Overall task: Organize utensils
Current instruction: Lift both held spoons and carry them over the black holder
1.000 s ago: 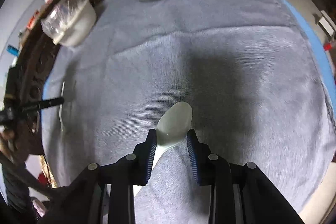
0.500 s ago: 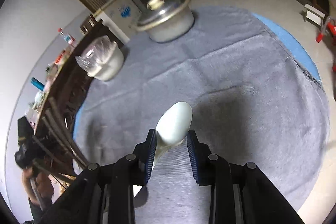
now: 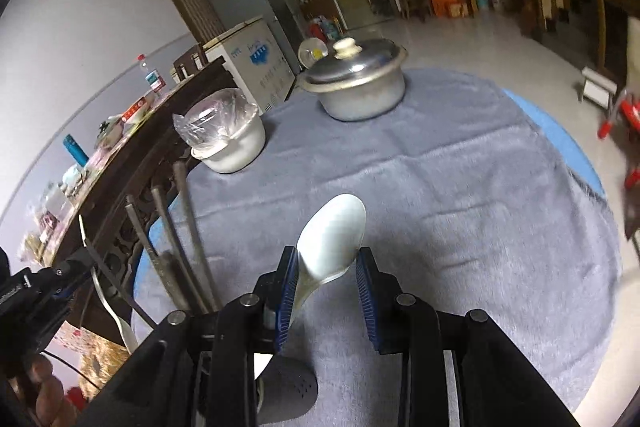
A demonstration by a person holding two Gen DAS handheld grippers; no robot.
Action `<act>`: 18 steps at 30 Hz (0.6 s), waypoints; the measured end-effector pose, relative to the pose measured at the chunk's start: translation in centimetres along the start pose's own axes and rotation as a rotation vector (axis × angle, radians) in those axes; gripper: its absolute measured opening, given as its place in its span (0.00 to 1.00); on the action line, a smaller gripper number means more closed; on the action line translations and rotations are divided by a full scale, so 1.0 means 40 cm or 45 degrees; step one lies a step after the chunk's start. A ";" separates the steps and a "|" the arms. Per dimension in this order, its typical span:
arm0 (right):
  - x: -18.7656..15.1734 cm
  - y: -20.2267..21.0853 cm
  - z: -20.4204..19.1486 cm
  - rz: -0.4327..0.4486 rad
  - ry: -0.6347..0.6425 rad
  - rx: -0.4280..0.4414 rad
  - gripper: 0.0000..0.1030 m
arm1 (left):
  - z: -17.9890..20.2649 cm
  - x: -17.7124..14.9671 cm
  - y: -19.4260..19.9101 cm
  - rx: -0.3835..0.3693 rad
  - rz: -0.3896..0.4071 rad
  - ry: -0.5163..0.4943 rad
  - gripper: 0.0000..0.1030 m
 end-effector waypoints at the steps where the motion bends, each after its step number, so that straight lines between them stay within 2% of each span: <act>1: -0.001 0.002 -0.013 0.011 0.018 -0.003 0.31 | 0.010 -0.012 -0.007 -0.002 0.005 -0.021 0.10; 10: -0.039 0.019 -0.073 0.099 0.170 -0.055 0.31 | 0.047 -0.094 -0.059 0.058 0.026 -0.184 0.10; 18: -0.093 0.030 -0.105 0.156 0.300 -0.096 0.31 | 0.051 -0.134 -0.077 0.071 0.046 -0.237 0.10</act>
Point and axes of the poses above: each gripper's, at about its wrist camera, not at the fingertips, and y roughly against the way its jaws point, z to its right, x to its top, the point moved 2 cm from there along -y, roughly the way its jaws point, and after that the axes turned 7 degrees about -x, right-handed, at the moved point
